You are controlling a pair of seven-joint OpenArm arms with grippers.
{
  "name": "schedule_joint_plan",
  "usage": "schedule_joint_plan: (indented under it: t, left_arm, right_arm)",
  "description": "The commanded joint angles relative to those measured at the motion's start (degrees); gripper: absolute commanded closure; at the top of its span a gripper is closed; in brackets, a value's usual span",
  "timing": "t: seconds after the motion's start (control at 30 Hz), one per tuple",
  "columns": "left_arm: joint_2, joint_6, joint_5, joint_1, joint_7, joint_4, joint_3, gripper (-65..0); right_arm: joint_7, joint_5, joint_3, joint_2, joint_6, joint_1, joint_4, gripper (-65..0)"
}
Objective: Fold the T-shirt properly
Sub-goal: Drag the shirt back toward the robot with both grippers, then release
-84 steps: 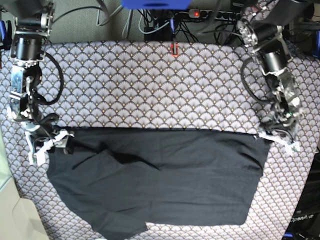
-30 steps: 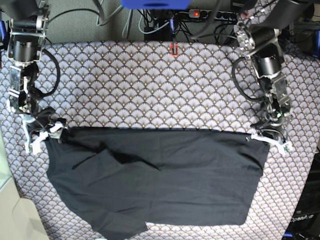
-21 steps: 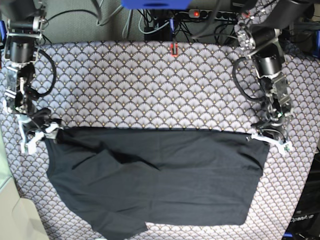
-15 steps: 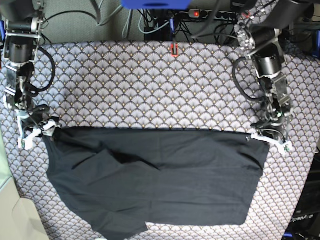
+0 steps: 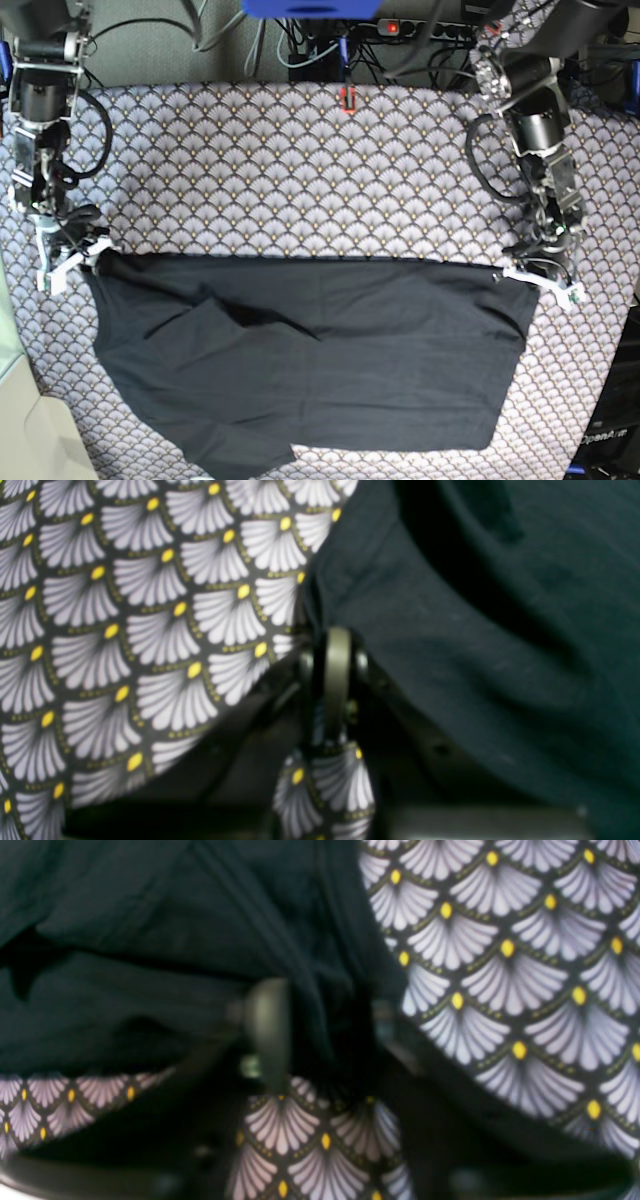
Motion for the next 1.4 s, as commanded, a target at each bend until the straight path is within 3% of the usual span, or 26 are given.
schedule_joint_plan:
  t: [0.0, 0.07, 0.27, 0.37, 0.47, 0.9, 1.3, 1.37]
  left_arm:
    - [-0.8, -0.1, -0.2, -1.2, -0.5, 1.1, 0.2, 0.0]
    - [-0.8, -0.1, -0.2, -1.2, -0.5, 1.1, 0.2, 0.0]
    - [-0.8, -0.1, -0.2, -1.0, -0.4, 1.2, 0.2, 0.0]
    - [-0.7, -0.1, -0.2, -0.9, -0.3, 1.3, 0.2, 0.0]
    - [-0.8, -0.2, -0.2, -0.9, 1.1, 2.4, 0.1, 0.0]
    - [-0.1, -0.2, -0.2, 5.5, 12.7, 18.2, 0.0, 0.0]
    - [-0.1, -0.2, -0.2, 16.4, 13.6, 27.6, -0.1, 0.0]
    - [-0.1, -0.2, -0.2, 17.9, 13.8, 29.4, -0.1, 0.0]
  right_arm:
    - [-0.8, 0.3, 0.2, 0.7, 0.2, 0.7, 0.5, -8.2]
    - [-0.8, 0.3, 0.1, 0.7, 0.2, 0.7, 0.5, 0.0]
    - [-0.8, 0.3, 0.1, 0.8, 0.2, 0.7, 0.5, 0.0]
    - [-1.1, 0.3, 0.1, 1.7, 3.4, 0.7, 0.5, 0.0]
    - [-1.1, 0.3, 0.1, 2.1, 3.9, 0.1, 0.5, 0.0]
    - [-1.2, 0.3, 0.1, 2.9, 4.0, -12.6, 17.5, 0.0]
    - [-0.8, 0.3, 2.2, 3.0, 4.1, -20.9, 23.5, 0.0]
    - [-0.8, 0.3, 4.1, 3.0, 6.3, -22.4, 24.8, 0.0]
